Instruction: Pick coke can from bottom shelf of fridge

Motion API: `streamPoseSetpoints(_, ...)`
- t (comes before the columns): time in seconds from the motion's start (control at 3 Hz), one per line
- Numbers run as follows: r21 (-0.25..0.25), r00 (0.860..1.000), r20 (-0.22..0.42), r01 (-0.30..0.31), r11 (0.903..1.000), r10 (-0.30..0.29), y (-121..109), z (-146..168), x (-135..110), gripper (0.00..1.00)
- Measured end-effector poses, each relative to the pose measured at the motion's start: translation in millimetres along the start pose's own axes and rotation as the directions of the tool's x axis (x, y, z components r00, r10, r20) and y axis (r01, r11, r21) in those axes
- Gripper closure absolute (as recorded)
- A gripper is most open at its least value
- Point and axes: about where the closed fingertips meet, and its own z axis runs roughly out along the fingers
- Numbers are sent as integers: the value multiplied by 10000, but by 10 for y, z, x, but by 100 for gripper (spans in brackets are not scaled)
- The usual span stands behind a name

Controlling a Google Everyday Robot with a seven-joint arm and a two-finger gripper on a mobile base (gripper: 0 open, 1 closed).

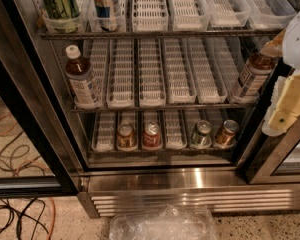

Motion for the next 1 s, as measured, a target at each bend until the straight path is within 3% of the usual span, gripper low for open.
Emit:
streamPoseSetpoints(0.67, 153, 9997, 229, -97, 9998, 94, -2, 2, -5, 0)
streamPoseSetpoints(1.0, -111, 9890, 1180, -890, 9960, 897, 191, 270, 14, 0)
